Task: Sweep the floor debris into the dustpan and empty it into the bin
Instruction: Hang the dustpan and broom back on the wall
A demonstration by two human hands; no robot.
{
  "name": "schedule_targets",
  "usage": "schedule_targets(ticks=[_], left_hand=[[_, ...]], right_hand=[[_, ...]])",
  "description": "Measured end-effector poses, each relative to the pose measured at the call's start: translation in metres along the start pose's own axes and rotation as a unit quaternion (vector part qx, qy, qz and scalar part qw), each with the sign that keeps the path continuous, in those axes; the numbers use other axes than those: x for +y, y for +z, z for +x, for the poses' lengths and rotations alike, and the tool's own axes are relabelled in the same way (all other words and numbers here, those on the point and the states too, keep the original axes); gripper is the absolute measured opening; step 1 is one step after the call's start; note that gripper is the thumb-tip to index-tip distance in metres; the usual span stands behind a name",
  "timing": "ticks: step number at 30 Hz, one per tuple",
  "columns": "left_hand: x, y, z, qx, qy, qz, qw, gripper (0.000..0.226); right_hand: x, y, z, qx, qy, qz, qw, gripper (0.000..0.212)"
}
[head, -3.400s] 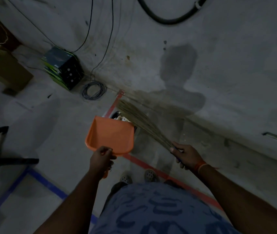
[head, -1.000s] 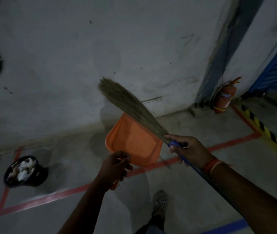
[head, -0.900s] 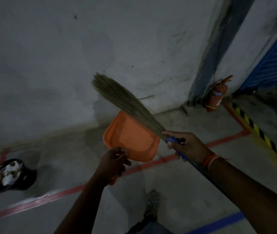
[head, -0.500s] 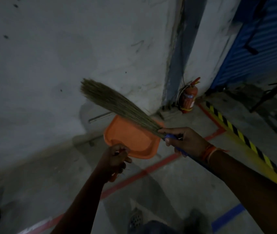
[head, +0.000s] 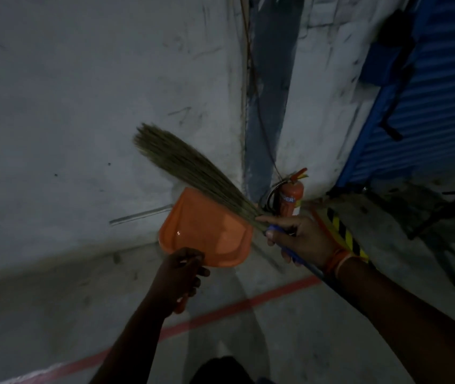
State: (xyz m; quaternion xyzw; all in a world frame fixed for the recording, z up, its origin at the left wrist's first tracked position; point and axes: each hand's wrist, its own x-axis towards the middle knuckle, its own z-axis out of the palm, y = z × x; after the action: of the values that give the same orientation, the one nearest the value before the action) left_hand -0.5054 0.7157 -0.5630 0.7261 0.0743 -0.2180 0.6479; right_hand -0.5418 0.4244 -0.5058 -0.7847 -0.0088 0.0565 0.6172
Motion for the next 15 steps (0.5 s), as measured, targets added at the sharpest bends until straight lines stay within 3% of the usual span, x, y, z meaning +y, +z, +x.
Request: schedule_targets(ticks=[7, 15], left_hand=[[0.038, 0.113, 0.047, -0.022, 0.010, -0.024, 0.999, 0.014], [0.090, 0.228, 0.133, 0.015, 0.015, -0.100, 0.995, 0.018]], right_hand=[[0.015, -0.136, 0.038, -0.050, -0.018, -0.064, 0.997, 0.033], [0.056, -0.271, 0.112, -0.081, -0.054, -0.060, 0.993, 0.044]])
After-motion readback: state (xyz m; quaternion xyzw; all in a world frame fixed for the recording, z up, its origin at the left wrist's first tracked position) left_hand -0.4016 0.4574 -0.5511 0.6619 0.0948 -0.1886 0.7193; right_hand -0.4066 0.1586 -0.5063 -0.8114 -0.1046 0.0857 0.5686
